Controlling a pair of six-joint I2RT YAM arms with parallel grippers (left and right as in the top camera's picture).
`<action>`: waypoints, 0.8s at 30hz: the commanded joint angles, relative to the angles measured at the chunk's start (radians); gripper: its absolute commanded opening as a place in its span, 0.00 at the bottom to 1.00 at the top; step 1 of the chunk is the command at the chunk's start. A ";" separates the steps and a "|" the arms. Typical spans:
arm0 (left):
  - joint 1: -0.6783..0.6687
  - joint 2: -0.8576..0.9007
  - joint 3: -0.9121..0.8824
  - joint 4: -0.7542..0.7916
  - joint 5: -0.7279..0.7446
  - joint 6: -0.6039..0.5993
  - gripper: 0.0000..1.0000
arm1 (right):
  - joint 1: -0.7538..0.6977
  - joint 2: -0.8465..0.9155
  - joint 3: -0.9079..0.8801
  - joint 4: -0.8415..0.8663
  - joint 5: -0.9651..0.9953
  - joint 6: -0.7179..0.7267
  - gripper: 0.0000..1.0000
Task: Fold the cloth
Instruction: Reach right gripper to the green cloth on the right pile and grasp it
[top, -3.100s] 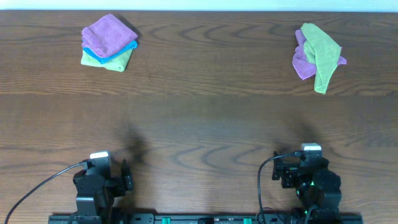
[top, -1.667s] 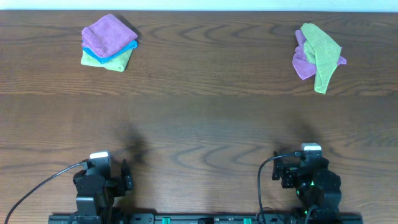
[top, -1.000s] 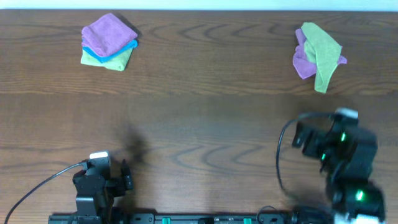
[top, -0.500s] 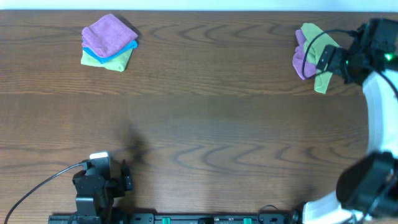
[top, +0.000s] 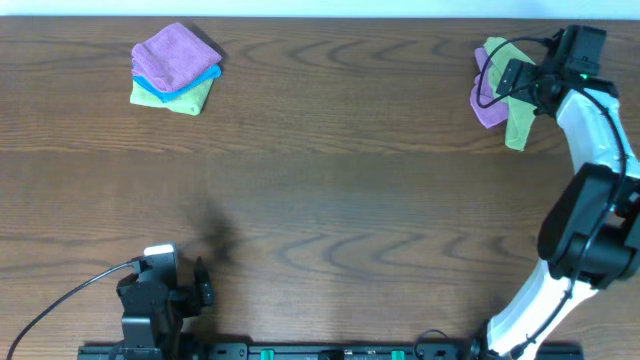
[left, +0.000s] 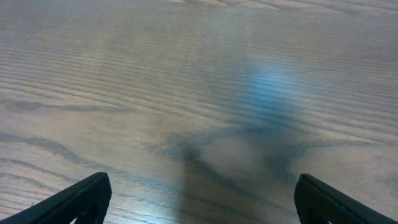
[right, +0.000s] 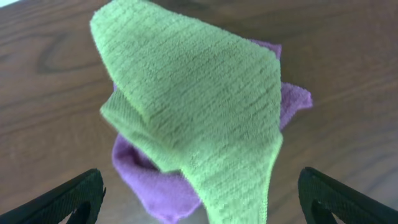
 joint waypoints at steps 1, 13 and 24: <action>-0.004 -0.006 -0.017 -0.052 -0.026 0.018 0.95 | -0.009 0.035 0.017 0.030 -0.001 -0.021 0.99; -0.004 -0.006 -0.017 -0.052 -0.026 0.018 0.95 | -0.010 0.134 0.017 0.103 -0.034 -0.021 0.91; -0.004 -0.006 -0.017 -0.052 -0.026 0.018 0.95 | -0.010 0.144 0.017 0.155 -0.034 -0.021 0.38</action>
